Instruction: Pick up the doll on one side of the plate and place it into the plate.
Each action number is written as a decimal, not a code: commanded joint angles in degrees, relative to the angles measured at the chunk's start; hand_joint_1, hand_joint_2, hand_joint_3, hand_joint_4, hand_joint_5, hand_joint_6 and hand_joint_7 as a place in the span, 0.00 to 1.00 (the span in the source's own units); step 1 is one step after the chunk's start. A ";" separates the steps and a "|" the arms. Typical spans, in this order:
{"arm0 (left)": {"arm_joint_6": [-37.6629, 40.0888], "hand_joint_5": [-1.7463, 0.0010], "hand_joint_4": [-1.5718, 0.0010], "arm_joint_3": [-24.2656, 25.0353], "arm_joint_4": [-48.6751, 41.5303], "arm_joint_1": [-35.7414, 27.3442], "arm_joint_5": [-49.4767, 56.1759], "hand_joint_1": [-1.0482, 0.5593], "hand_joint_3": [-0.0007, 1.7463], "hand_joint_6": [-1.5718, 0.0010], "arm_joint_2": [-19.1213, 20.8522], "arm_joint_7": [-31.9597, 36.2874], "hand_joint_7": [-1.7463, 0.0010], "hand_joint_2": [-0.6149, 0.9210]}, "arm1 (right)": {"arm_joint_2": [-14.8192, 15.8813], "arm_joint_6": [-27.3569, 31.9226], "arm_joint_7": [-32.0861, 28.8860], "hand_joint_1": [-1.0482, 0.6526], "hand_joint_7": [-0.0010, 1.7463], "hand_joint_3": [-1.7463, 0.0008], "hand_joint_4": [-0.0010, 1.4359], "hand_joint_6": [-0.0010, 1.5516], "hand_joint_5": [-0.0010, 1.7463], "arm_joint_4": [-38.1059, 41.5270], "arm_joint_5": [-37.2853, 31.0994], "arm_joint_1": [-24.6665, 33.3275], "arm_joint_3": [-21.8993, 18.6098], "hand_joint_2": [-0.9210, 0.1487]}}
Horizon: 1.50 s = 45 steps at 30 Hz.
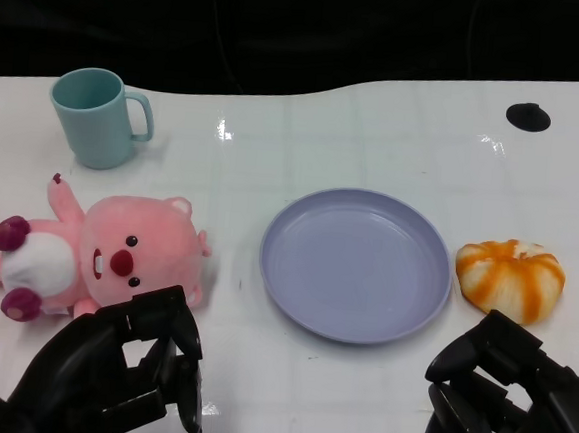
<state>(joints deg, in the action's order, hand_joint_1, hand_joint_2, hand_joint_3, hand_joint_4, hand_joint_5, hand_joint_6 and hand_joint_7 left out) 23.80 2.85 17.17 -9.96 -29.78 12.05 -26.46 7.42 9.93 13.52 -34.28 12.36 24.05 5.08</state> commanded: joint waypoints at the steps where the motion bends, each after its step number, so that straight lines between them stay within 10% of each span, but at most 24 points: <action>1: 0.48 0.00 0.50 0.62 -0.34 0.26 -0.42 0.39 0.50 0.59 0.73 -0.42 0.06 0.83 | 0.50 -0.12 0.01 0.41 0.93 0.67 0.39 0.28 1.00 0.12 0.26 -0.11 -0.62 0.00; 29: 1.43 0.00 0.51 1.00 0.00 0.55 -0.12 0.40 0.50 0.59 0.76 0.16 0.05 0.83 | 0.55 -0.55 0.18 0.41 0.93 0.68 0.39 0.29 1.00 0.29 -0.33 -0.24 -0.55 0.00; 45: -4.37 0.03 0.59 3.36 0.42 -0.39 -0.45 0.44 0.58 0.57 -2.90 1.52 0.32 0.78 | 0.42 -1.01 0.38 0.41 0.92 0.67 0.39 0.29 1.00 0.71 -0.60 -0.34 -0.65 0.00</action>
<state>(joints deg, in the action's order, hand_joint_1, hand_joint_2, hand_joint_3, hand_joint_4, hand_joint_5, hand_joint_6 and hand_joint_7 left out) 20.96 5.31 17.20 -9.95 -29.98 9.39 -25.65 7.41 9.84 13.84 -34.05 11.64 23.89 4.99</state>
